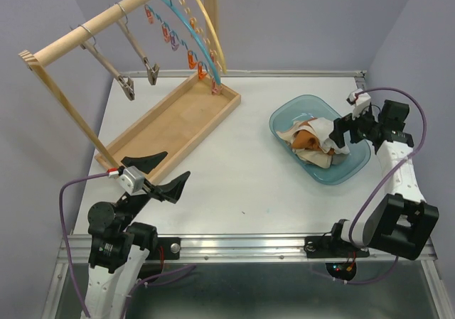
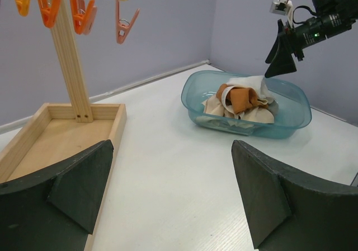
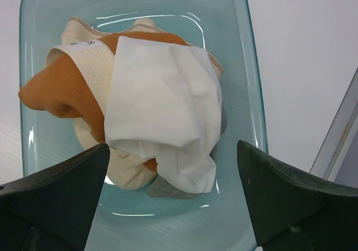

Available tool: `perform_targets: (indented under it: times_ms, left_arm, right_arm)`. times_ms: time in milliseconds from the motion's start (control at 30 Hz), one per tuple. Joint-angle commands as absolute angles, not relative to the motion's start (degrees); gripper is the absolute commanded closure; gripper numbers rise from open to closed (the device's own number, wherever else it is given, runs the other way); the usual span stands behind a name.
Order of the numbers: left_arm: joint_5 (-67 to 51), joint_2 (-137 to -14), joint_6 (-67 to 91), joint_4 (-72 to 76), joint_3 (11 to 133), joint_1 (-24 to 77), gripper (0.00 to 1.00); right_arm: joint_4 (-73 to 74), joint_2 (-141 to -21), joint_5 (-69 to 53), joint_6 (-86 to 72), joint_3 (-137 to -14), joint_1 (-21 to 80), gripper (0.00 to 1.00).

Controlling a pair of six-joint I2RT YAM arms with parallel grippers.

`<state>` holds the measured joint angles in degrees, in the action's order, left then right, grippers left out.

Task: Remove the underwear clipped to the hanger
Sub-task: Place the underwear in the bin, then reset both arms

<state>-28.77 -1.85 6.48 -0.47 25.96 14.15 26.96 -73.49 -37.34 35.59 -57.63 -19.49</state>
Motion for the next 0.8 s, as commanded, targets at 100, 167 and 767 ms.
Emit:
perform_targets:
  times_ms: [100,167,767]
  left_arm:
    - [-28.7,-2.4,6.6,1.8,25.6,14.2,0.01]
    - [-28.7,-2.2,6.7,1.7,25.6,14.2,0.01]
    - [-28.5,-2.8,6.6,1.7,25.8,14.2,0.01]
  right_arm:
    - [28.5,-67.7,-37.7,33.4,-60.7,-19.7,0.00]
    - [28.7,-66.6,-38.0,32.8,-60.6,-19.7,0.00]
    - [29.3,-56.1,-42.7,25.6,-58.0,-19.7,0.00]
